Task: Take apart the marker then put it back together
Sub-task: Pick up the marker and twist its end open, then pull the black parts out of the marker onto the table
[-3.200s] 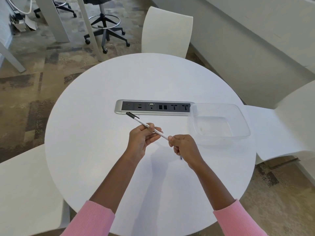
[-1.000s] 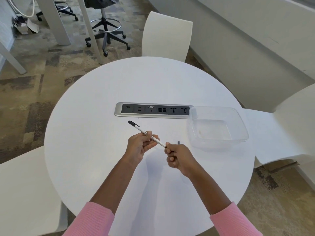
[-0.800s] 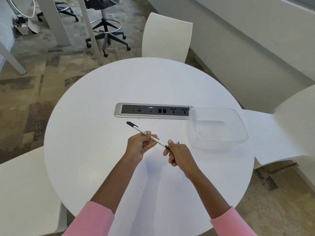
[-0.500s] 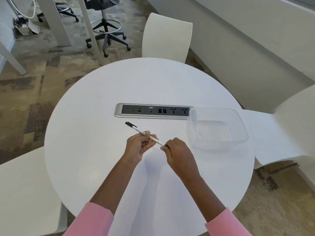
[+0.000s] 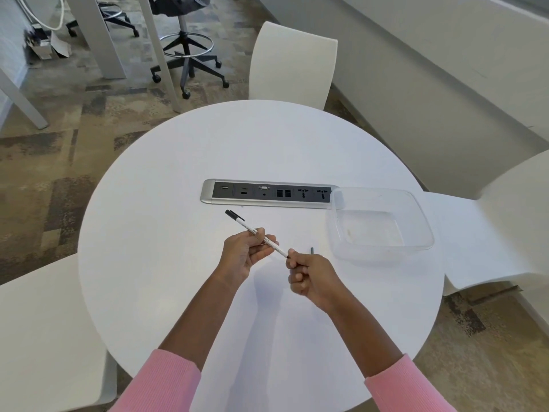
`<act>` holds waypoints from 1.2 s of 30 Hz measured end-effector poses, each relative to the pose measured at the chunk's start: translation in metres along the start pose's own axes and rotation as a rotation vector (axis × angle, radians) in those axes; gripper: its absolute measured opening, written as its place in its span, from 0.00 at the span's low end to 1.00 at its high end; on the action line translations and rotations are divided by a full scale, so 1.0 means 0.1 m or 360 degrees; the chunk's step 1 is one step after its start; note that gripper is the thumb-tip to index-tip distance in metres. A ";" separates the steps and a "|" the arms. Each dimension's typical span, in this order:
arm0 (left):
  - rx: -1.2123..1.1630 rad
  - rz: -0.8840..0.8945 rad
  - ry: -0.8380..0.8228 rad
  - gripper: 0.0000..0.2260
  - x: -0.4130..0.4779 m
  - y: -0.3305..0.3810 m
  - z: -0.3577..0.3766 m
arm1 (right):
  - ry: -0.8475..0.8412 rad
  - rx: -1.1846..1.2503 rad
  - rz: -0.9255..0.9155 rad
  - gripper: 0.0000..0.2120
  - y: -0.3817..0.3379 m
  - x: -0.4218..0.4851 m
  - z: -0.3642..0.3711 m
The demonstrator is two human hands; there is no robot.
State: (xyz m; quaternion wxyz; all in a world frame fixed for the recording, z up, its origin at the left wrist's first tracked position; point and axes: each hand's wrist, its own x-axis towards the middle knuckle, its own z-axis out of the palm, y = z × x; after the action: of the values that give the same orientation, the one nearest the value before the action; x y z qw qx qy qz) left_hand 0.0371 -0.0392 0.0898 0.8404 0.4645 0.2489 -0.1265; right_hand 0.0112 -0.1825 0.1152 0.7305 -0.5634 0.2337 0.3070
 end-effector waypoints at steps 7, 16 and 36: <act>0.0000 0.0007 0.0029 0.05 0.02 -0.02 0.02 | 0.0221 -0.0722 -0.0306 0.20 0.03 -0.04 -0.03; -0.0056 0.0021 0.0061 0.05 0.02 -0.04 -0.02 | 0.0648 -0.2001 -0.1379 0.09 0.17 0.01 0.00; -0.0059 0.0172 0.0222 0.07 0.12 0.27 -0.38 | 0.0343 -0.0549 -0.0525 0.21 -0.02 0.01 -0.39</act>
State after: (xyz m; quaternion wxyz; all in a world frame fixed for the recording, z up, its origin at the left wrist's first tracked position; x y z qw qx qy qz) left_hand 0.0479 0.0075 0.0857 0.8351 0.4693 0.2838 -0.0437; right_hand 0.0139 -0.2201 0.1062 0.6347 -0.7396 0.1594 0.1573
